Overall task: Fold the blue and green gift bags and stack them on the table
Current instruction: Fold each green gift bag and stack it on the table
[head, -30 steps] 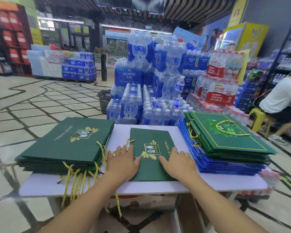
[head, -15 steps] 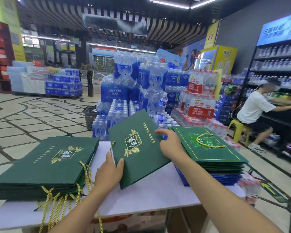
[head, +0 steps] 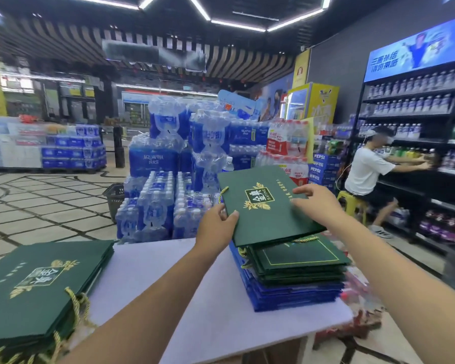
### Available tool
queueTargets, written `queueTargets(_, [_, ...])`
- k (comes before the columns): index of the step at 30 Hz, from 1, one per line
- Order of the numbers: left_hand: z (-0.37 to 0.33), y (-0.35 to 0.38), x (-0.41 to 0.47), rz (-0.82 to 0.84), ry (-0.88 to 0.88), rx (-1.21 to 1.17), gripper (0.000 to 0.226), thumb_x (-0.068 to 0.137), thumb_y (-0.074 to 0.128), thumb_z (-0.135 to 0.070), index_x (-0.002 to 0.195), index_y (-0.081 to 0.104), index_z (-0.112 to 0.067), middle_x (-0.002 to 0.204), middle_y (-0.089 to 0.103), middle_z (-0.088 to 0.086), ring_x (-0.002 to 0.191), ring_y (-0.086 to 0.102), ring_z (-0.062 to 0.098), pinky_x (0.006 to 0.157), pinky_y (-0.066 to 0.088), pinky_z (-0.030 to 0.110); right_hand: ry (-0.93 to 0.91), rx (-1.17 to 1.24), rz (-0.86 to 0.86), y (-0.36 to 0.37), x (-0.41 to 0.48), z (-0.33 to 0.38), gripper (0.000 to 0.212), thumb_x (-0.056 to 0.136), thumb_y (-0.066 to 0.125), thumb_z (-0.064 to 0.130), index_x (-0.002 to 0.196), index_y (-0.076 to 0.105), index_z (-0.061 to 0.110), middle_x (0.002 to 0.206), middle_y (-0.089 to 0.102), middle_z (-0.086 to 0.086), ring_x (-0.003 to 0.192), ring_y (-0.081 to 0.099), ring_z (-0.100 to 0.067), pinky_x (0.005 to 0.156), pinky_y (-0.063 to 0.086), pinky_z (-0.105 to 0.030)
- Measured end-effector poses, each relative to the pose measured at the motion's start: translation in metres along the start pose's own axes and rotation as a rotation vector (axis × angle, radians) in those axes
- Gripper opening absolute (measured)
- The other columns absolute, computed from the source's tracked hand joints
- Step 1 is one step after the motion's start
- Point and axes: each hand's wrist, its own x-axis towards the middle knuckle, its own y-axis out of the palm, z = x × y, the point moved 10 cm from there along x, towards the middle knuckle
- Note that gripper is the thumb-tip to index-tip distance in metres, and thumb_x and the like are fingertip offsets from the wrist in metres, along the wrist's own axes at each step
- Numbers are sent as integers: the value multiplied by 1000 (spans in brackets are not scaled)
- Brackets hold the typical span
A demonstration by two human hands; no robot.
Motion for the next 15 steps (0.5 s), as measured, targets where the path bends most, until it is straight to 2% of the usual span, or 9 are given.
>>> queueTargets(2, [4,30,4,36,-8,47,12,98,61,-38,105,64,-29,94,73,4,92,71,20,89,58,47,30,-44,-6,-11,6,-28,26,89,74,31,114,71,30,134,65,0,124,58,-21,104,45,-38])
queueTargets(5, [16,65,3,57,-46,119,17,98,61,-39,108,67,-27,79,66,-6,83,67,17,81,56,36,69,-119,28,-8,9,-69,31,91,72,29,121,70,23,134,65,-2,119,60,-21,100,48,-36])
queueTargets(8, [36,84,1,65,-87,247,15,98,63,-40,93,65,-27,69,57,-11,78,62,16,69,47,30,110,-210,85,6,5,-101,36,91,71,34,126,68,24,133,66,0,115,61,-20,96,49,-34])
queueTargets(10, [39,87,0,62,-76,313,16,97,63,-43,91,66,-28,69,60,-12,76,61,14,66,47,29,142,-287,114,13,2,-117,36,92,70,39,126,68,28,130,66,2,117,60,-21,95,47,-32])
queueTargets(13, [37,88,2,68,-46,385,21,95,62,-49,100,68,-29,88,68,-12,86,64,15,75,55,32,162,-353,147,21,-2,-131,33,93,66,43,124,68,31,130,66,5,119,59,-21,100,49,-35])
queueTargets(15, [33,81,3,56,-13,430,38,94,61,-53,121,68,-27,111,66,-6,103,63,19,87,57,38,147,-399,148,23,-3,-128,35,91,63,44,124,68,33,133,65,6,121,59,-22,101,50,-41])
